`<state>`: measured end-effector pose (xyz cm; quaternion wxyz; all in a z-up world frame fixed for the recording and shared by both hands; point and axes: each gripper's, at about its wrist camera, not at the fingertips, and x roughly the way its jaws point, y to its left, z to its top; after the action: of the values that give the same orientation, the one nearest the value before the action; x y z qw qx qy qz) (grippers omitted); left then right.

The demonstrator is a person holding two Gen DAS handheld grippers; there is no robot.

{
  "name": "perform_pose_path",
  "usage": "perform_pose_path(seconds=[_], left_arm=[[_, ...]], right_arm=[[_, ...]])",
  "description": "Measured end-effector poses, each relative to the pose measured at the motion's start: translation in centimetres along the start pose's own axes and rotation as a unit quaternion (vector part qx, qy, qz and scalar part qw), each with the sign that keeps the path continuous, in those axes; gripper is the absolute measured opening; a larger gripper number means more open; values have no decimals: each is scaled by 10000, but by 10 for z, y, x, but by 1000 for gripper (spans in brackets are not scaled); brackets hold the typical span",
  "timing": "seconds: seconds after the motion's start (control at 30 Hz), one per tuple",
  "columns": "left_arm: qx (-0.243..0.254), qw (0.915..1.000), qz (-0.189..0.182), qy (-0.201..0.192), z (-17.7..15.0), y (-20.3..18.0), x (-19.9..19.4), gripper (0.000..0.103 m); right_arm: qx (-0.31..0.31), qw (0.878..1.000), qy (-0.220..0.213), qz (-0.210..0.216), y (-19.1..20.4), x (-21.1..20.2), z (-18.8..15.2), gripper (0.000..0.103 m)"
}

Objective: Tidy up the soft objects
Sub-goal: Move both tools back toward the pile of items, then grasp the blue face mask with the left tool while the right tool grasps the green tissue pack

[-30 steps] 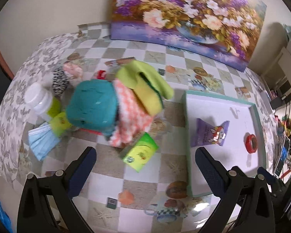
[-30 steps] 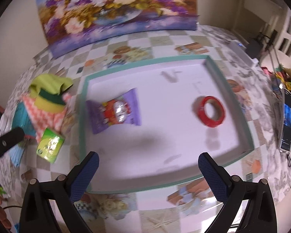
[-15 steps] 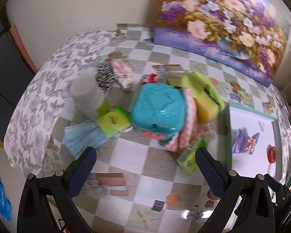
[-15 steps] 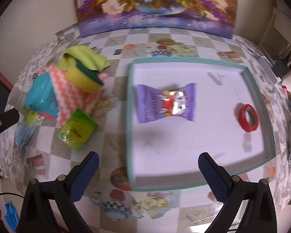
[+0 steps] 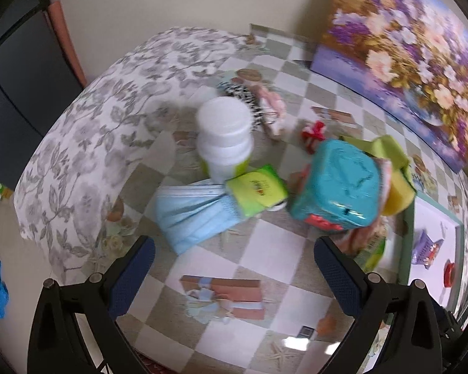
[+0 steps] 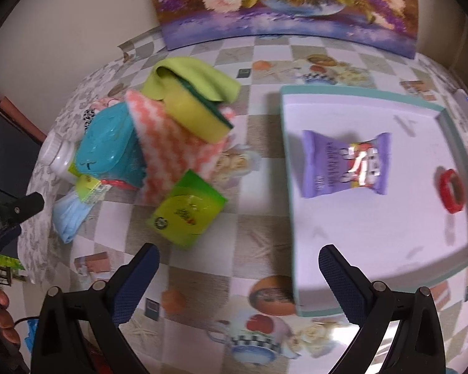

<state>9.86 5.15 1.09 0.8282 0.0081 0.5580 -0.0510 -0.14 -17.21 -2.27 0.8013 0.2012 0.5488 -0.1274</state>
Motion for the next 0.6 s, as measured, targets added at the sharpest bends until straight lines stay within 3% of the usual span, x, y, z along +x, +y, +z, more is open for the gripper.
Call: perform_pose_path(seconds=[0.23,0.37,0.6], left_arm=[[-456,9984,193,281,5,35,24,101],[-955,9935,224,577,6,60,49,102],[-1635,9836,159,743,9,84,79,101]], right_arm=[[14,9997,151,192,11,23,5,103],[127,9996,137,225,11,32,10,103],[216,9993,127,291,10,42,17,103]])
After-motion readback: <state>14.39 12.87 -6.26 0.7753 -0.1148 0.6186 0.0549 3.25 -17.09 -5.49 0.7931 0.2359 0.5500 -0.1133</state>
